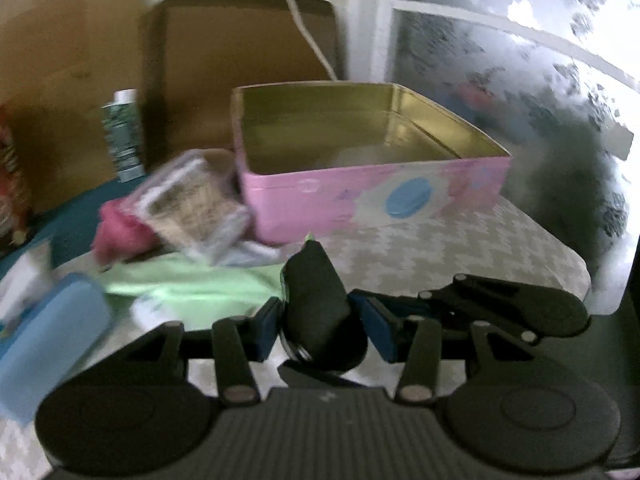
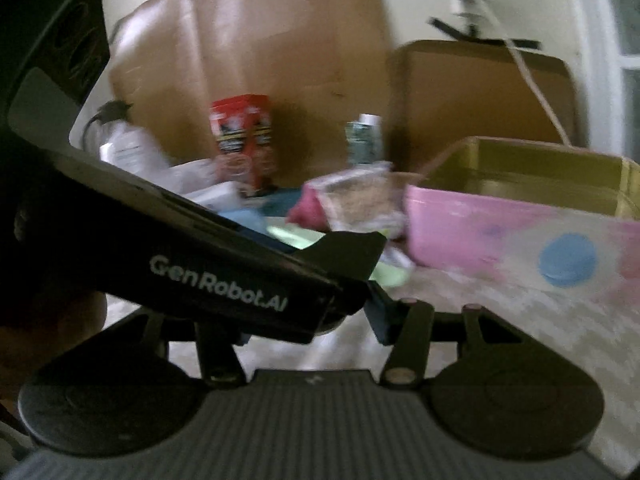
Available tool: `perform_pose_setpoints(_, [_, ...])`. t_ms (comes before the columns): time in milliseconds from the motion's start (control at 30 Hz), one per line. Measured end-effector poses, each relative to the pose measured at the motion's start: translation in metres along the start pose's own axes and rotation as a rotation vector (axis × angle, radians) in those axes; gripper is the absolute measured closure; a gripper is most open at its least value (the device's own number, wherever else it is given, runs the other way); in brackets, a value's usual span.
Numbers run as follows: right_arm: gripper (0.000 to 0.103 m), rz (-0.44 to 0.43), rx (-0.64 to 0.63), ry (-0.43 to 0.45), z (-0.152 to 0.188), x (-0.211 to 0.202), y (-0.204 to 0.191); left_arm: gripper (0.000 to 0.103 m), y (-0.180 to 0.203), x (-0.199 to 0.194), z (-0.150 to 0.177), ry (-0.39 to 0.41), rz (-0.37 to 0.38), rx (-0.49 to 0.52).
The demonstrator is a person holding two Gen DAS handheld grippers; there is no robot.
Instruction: Organize soft objects
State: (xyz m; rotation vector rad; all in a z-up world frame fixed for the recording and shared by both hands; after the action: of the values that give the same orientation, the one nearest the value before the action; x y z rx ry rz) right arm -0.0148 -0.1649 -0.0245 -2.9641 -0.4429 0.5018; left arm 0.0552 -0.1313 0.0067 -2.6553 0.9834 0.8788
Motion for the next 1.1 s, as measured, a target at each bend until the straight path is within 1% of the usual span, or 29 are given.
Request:
perform_pose_setpoints(200, [0.045,0.043,0.061,0.0,0.004,-0.017,0.028,0.057,0.03,0.02,-0.006,-0.029,0.01,0.046])
perform_pose_setpoints(400, [0.045,0.06,0.092,0.007,0.01,-0.028,0.041,0.057,0.05,0.03,-0.011,-0.04,0.01,0.068])
perform_pose_setpoints(467, [0.045,0.066,0.098,0.02,0.008,-0.032,0.046,0.057,0.056,0.028,-0.017,-0.019,0.012,0.09])
perform_pose_setpoints(533, [0.045,0.073,0.094,0.053,0.002,-0.036,0.052,0.057,0.063,0.025,-0.03,0.021,0.017,0.119])
perform_pose_setpoints(633, [0.045,0.104,0.053,0.131,-0.017,-0.043,0.059,0.057,0.073,0.025,-0.058,0.084,0.033,0.14])
perform_pose_setpoints(733, [0.045,0.156,0.003,0.206,-0.038,-0.042,0.071,0.056,0.08,0.039,-0.082,0.149,0.045,0.155])
perform_pose_setpoints(767, [0.045,0.177,-0.007,0.222,-0.044,-0.04,0.076,0.056,0.081,0.048,-0.088,0.159,0.051,0.149])
perform_pose_setpoints(800, [0.045,0.207,-0.012,0.228,-0.049,-0.035,0.084,0.054,0.081,0.058,-0.093,0.165,0.057,0.136])
perform_pose_setpoints(900, [0.045,0.284,-0.022,0.213,-0.054,-0.018,0.107,0.05,0.081,0.094,-0.102,0.154,0.062,0.096])
perform_pose_setpoints(967, [0.044,0.33,-0.029,0.181,-0.053,-0.006,0.117,0.047,0.079,0.114,-0.103,0.138,0.066,0.061])
perform_pose_setpoints(1000, [0.044,0.359,-0.04,0.15,-0.051,0.002,0.122,0.045,0.079,0.121,-0.102,0.136,0.063,0.056])
perform_pose_setpoints(1067, [0.042,0.39,-0.047,0.111,-0.047,0.009,0.129,0.042,0.076,0.123,-0.098,0.149,0.066,0.039])
perform_pose_setpoints(1100, [0.037,0.408,-0.041,0.106,-0.046,0.011,0.131,0.039,0.074,0.12,-0.097,0.164,0.066,0.03])
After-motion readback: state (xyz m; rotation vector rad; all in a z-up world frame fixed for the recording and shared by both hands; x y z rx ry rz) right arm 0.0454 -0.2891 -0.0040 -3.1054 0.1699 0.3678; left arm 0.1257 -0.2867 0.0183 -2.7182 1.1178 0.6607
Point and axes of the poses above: each gripper's, at about its wrist camera, not at the fingertips, and x roughly the way its jaws point, y to its right, z to its underside, the point moved 2 cm from there along x, roughly the way its jaws point, and after that the axes turned 8 degrees about y, right-handed, at the moved point
